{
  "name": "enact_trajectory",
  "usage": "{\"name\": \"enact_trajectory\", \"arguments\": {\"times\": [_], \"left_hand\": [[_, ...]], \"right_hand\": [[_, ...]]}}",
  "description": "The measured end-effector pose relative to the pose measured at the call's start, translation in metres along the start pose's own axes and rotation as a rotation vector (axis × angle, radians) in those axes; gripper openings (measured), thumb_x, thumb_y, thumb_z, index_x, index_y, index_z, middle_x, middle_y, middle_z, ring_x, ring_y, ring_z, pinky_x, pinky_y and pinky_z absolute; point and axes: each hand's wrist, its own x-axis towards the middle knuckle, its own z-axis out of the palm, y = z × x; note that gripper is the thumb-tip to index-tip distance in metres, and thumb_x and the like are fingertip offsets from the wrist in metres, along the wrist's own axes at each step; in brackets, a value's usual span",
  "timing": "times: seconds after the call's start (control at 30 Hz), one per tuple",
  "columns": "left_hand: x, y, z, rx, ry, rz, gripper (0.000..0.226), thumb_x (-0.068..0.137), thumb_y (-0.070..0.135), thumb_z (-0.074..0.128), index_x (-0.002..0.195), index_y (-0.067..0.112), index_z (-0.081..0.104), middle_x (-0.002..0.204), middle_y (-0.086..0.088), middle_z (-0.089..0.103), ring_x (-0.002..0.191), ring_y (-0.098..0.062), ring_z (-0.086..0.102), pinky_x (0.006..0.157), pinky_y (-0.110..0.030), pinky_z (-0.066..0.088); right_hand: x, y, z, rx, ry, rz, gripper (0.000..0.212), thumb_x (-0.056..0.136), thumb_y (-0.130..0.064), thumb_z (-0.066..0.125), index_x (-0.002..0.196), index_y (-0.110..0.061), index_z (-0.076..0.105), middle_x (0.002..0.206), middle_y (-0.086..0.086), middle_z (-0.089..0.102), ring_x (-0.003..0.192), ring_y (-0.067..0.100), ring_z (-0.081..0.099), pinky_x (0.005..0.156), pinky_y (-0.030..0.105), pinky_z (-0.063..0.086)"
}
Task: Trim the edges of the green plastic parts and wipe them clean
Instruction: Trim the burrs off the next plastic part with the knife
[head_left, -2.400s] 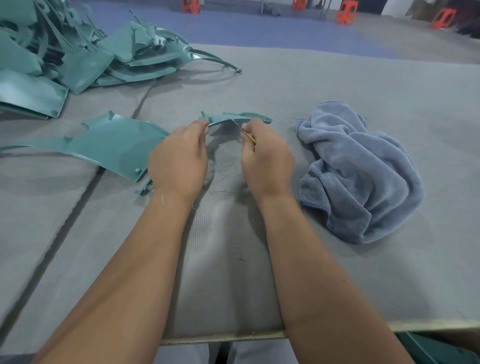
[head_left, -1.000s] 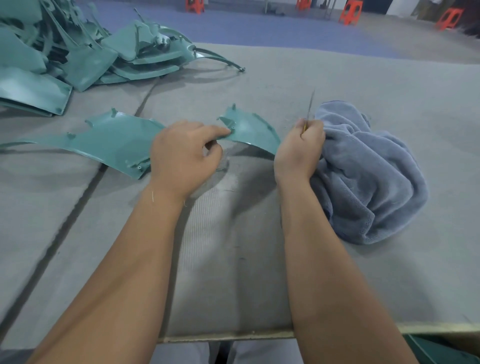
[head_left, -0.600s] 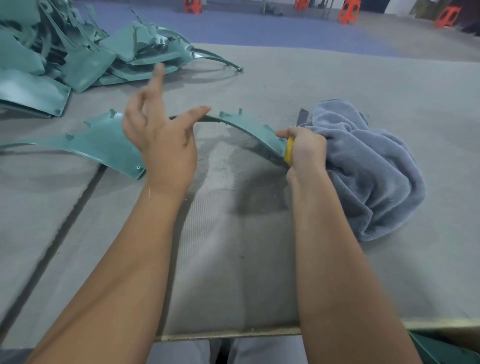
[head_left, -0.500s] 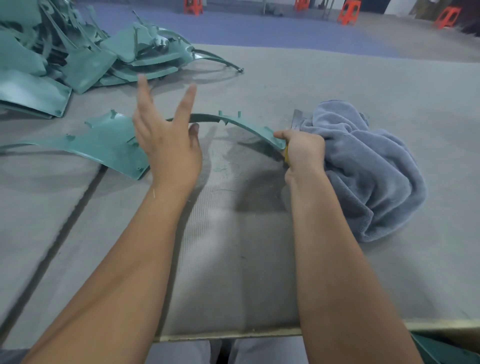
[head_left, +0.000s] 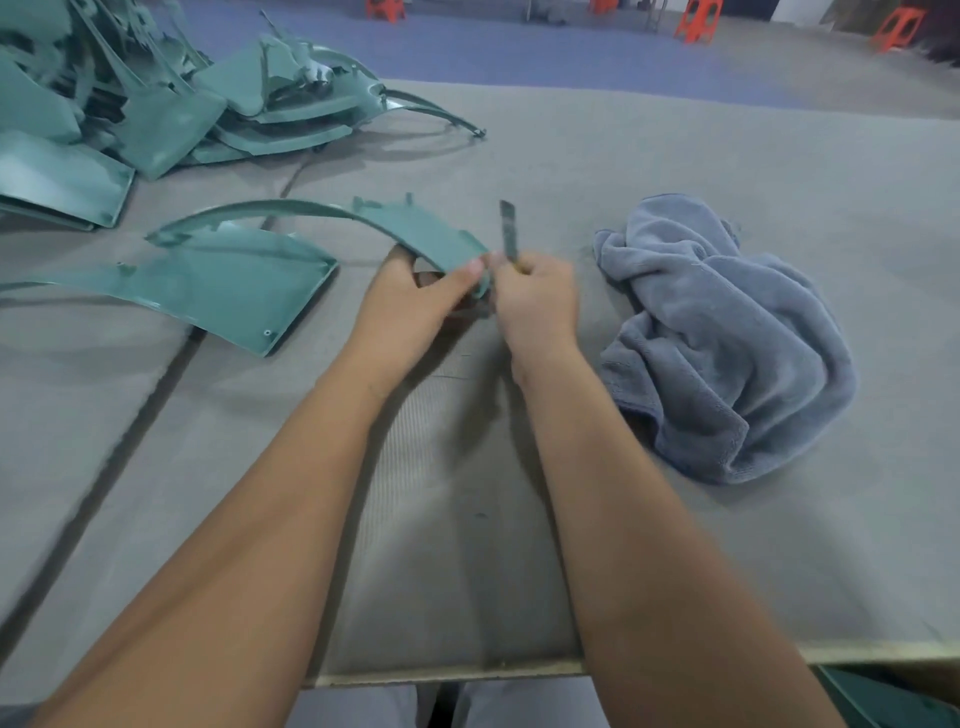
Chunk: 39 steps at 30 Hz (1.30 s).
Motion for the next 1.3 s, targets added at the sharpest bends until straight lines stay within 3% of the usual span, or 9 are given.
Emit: {"name": "enact_trajectory", "arguments": {"times": [0.1,0.2,0.27,0.33,0.47,0.57,0.97,1.13,1.3], "left_hand": [[0.004,0.001,-0.006,-0.216,0.044,-0.079,0.019,0.091,-0.006,0.053,0.101,0.009,0.058,0.096,-0.015,0.071,0.08,-0.03,0.072,0.059,-0.033,0.058],[0.007,0.007,-0.012,-0.415,0.071,-0.107,0.017,0.097,-0.002,0.048,0.101,0.012,0.056,0.094,-0.009,0.072,0.078,-0.027,0.074,0.059,-0.029,0.057],[0.01,0.007,-0.016,-0.49,0.068,-0.14,0.013,0.098,0.002,0.049,0.101,0.01,0.058,0.092,-0.007,0.073,0.078,-0.023,0.074,0.062,-0.027,0.057],[0.011,0.006,-0.018,-0.575,0.08,-0.193,0.011,0.097,0.001,0.051,0.098,0.008,0.06,0.088,-0.006,0.072,0.077,-0.019,0.073,0.062,-0.024,0.057],[0.01,0.006,-0.02,-0.708,0.1,-0.25,0.007,0.095,0.0,0.054,0.091,0.001,0.06,0.075,-0.006,0.072,0.072,-0.015,0.071,0.062,-0.023,0.057],[0.009,0.006,-0.02,-0.709,0.106,-0.271,0.01,0.095,0.001,0.054,0.086,0.0,0.057,0.064,-0.004,0.07,0.067,-0.014,0.071,0.062,-0.025,0.058],[0.008,0.005,-0.025,-0.724,0.045,-0.297,0.008,0.095,-0.002,0.053,0.091,-0.002,0.061,0.074,-0.009,0.073,0.072,-0.017,0.072,0.061,-0.024,0.058],[0.005,0.006,-0.029,-0.684,0.026,-0.303,0.012,0.095,-0.001,0.053,0.105,0.001,0.058,0.08,-0.008,0.075,0.074,-0.02,0.074,0.058,-0.022,0.056],[0.005,0.005,-0.027,-0.671,0.042,-0.293,0.01,0.095,-0.001,0.053,0.103,0.001,0.059,0.08,-0.008,0.075,0.074,-0.019,0.073,0.059,-0.022,0.057]], "right_hand": [[-0.006,-0.006,0.002,0.04,-0.037,-0.081,0.028,0.095,-0.021,0.054,0.067,-0.024,0.061,0.065,0.002,0.061,0.07,0.033,0.064,0.069,0.049,0.054],[-0.003,-0.008,-0.008,0.019,0.016,-0.111,0.028,0.093,-0.036,0.05,0.069,-0.025,0.059,0.056,-0.014,0.053,0.059,0.011,0.051,0.061,0.03,0.04],[-0.004,-0.009,-0.013,0.131,-0.167,-0.004,0.04,0.089,-0.051,0.044,0.071,-0.018,0.059,0.048,-0.017,0.047,0.049,0.002,0.038,0.052,0.017,0.031],[-0.005,-0.01,-0.014,0.077,-0.329,0.029,0.046,0.087,-0.054,0.04,0.07,-0.014,0.055,0.047,-0.014,0.042,0.043,0.003,0.032,0.048,0.016,0.029],[-0.01,-0.005,-0.014,-0.031,-0.456,-0.096,0.033,0.093,-0.033,0.055,0.066,-0.015,0.051,0.062,0.005,0.038,0.056,0.009,0.033,0.056,0.024,0.026],[-0.013,-0.003,-0.013,-0.058,-0.527,-0.146,0.037,0.096,-0.022,0.055,0.059,-0.018,0.047,0.058,-0.004,0.038,0.054,0.008,0.032,0.053,0.023,0.027],[-0.012,0.003,-0.014,0.017,-0.456,-0.195,0.034,0.094,-0.023,0.058,0.064,-0.014,0.045,0.055,-0.009,0.031,0.053,0.005,0.028,0.051,0.02,0.027],[-0.002,-0.003,-0.03,0.353,-0.273,0.005,0.039,0.098,-0.026,0.054,0.061,-0.021,0.043,0.056,-0.003,0.035,0.047,0.007,0.026,0.043,0.019,0.02],[-0.007,-0.003,-0.029,0.193,-0.447,-0.057,0.035,0.097,-0.02,0.055,0.063,-0.023,0.047,0.058,-0.006,0.039,0.05,0.003,0.034,0.05,0.013,0.028]]}}
